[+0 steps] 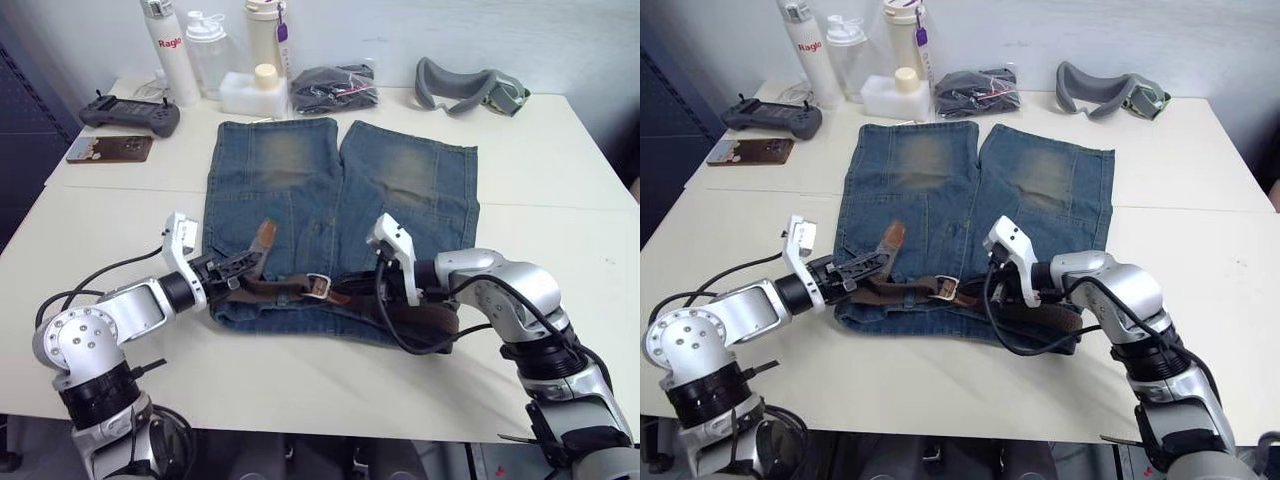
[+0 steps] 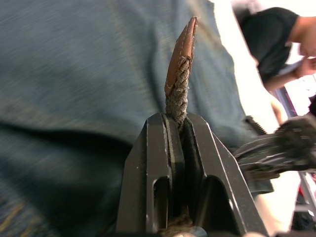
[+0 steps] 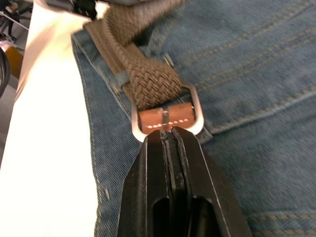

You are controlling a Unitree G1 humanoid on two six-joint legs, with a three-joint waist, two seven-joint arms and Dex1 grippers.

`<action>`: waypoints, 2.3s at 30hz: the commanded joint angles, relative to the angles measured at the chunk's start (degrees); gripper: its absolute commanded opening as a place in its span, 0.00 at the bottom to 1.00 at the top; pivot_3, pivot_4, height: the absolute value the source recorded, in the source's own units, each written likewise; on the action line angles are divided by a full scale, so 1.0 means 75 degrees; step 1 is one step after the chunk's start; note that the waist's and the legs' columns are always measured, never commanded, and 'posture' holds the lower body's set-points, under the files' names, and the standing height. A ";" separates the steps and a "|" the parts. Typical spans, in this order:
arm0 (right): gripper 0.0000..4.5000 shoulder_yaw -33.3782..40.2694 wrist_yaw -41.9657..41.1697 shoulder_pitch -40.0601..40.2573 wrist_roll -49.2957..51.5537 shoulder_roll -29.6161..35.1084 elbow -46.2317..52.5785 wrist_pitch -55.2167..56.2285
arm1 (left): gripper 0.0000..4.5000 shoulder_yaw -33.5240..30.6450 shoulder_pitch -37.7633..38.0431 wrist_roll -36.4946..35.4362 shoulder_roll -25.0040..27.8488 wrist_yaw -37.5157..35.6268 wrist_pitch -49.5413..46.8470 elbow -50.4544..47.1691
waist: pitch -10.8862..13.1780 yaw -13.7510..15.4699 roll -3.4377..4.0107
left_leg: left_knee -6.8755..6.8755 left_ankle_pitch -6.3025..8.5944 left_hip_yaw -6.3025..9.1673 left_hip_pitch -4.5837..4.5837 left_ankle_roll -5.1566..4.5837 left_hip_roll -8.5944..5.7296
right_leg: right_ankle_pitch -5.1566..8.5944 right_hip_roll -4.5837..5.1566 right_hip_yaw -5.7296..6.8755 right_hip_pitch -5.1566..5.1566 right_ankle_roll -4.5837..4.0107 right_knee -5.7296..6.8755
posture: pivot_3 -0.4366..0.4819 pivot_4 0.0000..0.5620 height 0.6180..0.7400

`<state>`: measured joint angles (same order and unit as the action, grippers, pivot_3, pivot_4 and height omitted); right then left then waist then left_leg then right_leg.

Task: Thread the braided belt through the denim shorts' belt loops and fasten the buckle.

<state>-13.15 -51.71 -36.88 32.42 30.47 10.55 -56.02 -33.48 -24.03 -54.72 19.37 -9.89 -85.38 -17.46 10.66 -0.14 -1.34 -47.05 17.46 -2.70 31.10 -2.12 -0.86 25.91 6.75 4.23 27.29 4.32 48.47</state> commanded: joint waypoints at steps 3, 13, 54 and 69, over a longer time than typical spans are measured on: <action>0.02 -0.0001 0.0024 -0.0167 -0.0043 -0.0320 -0.0039 0.0176 | 0.00 0.0598 0.1032 0.0457 0.0177 -0.0163 0.0758 -0.0233 | 0.0000 0.0005 0.0000 | 0.0001 0.0001 0.0000 -0.0001 0.0000 0.0000 | 0.0000 0.0000 -0.0001 0.0000 0.0000 -0.0002 | 0.48 0.27 0.31; 0.02 -0.0052 0.0080 -0.0333 -0.0144 -0.0831 -0.0466 0.0274 | 0.00 0.1941 0.1971 0.1517 0.1018 -0.0594 0.2378 -0.0094 | -0.0034 0.0002 0.0057 | 0.0003 0.0008 -0.0001 -0.0014 0.0006 0.0000 | 0.0004 0.0002 -0.0004 -0.0006 -0.0008 -0.0002 | 0.48 0.27 0.31; 0.02 -0.0418 -0.1019 -0.1172 -0.0534 -0.0849 -0.1980 -0.0111 | 0.00 0.2625 0.2404 0.1805 0.1071 -0.0573 0.3606 -0.0017 | -0.0213 -0.0014 0.0141 | 0.0074 0.0068 -0.0001 -0.0145 -0.0003 0.0012 | 0.0018 0.0003 -0.0001 -0.0134 -0.0029 -0.0088 | 0.48 0.27 0.31; 0.02 -0.0920 -0.0603 -0.0939 -0.1269 -0.1176 -0.2004 0.0397 | 0.00 0.2703 0.2462 0.1837 0.1107 -0.0605 0.3607 -0.0079 | -0.0213 -0.0005 0.0142 | 0.0111 0.0053 0.0000 -0.0151 0.0015 0.0010 | 0.0014 0.0004 0.0002 -0.0132 -0.0031 -0.0106 | 0.48 0.27 0.31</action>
<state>-18.65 -56.31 -44.43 23.59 21.59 -5.87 -53.35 -14.64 -7.42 -43.21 27.41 -15.14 -56.86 -19.86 9.06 -0.17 -0.28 -46.21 17.86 -2.70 29.96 -2.01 -0.79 26.02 6.78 4.25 26.29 4.08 47.67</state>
